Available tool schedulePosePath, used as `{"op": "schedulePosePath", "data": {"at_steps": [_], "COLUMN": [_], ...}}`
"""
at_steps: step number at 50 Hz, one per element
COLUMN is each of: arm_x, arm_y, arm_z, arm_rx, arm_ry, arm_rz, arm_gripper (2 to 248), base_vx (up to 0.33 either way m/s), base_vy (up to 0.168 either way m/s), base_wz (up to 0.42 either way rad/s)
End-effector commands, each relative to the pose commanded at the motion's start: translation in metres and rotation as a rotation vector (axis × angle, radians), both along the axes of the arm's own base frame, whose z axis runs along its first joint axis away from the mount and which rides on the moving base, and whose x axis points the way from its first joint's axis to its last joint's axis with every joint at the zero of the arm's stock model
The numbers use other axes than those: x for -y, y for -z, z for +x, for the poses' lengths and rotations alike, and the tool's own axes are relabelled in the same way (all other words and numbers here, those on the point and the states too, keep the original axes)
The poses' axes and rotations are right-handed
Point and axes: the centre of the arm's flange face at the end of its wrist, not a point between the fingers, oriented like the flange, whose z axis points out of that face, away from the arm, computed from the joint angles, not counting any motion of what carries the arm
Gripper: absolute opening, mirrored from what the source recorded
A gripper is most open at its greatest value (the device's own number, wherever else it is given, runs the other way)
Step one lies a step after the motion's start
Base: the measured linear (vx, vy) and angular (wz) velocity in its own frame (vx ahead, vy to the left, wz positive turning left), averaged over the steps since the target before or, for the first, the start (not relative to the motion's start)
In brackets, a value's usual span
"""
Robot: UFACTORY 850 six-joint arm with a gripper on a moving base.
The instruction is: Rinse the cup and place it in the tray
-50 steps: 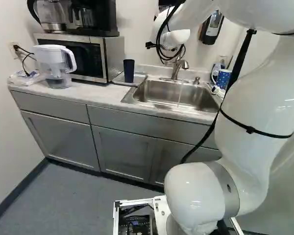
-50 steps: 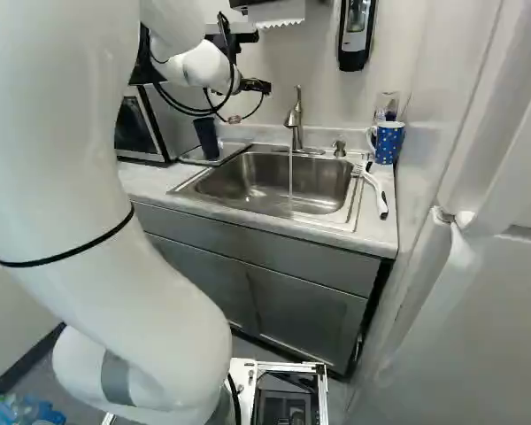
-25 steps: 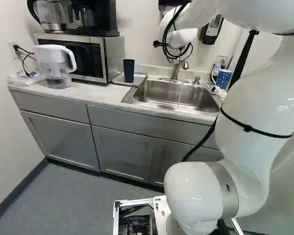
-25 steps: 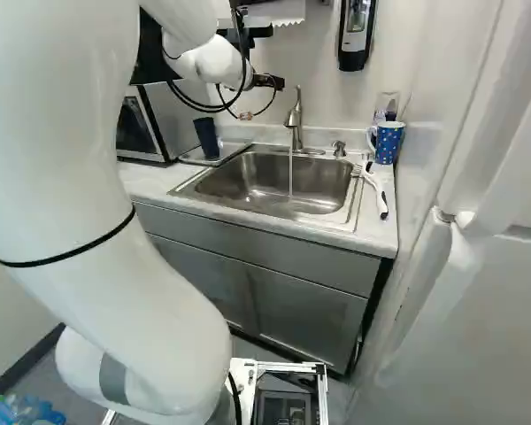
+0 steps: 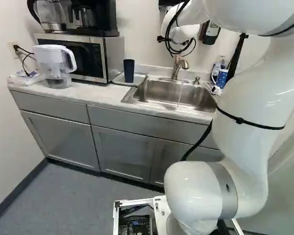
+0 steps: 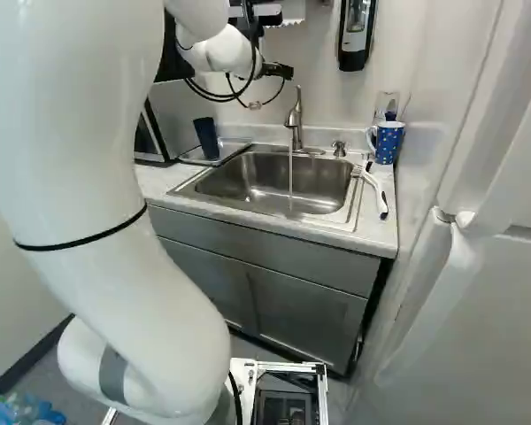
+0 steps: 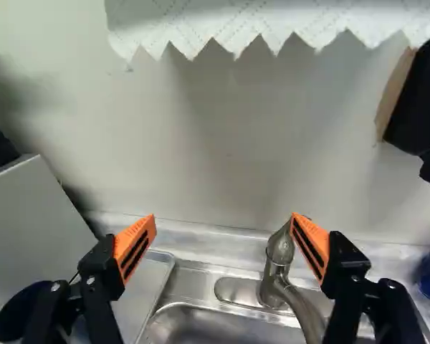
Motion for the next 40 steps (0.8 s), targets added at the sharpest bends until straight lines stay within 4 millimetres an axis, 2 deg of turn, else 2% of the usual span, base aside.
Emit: {"op": "schedulePosePath", "data": {"at_steps": [10,29,40], "arm_x": [0.004,0.023,0.025], "arm_y": [-0.002,-0.001,0.000], "arm_z": [0.010,0.022,0.034], "arm_rx": [-0.013,-0.009,-0.006], "arm_ry": [0.003,0.031,0.032], "arm_rz": [0.002,0.002,0.001], "arm_gripper": [247,247,247], "base_vx": [0.000,0.000,0.000], "base_vy": [0.000,0.000,0.000], "base_wz": [0.000,0.000,0.000]}}
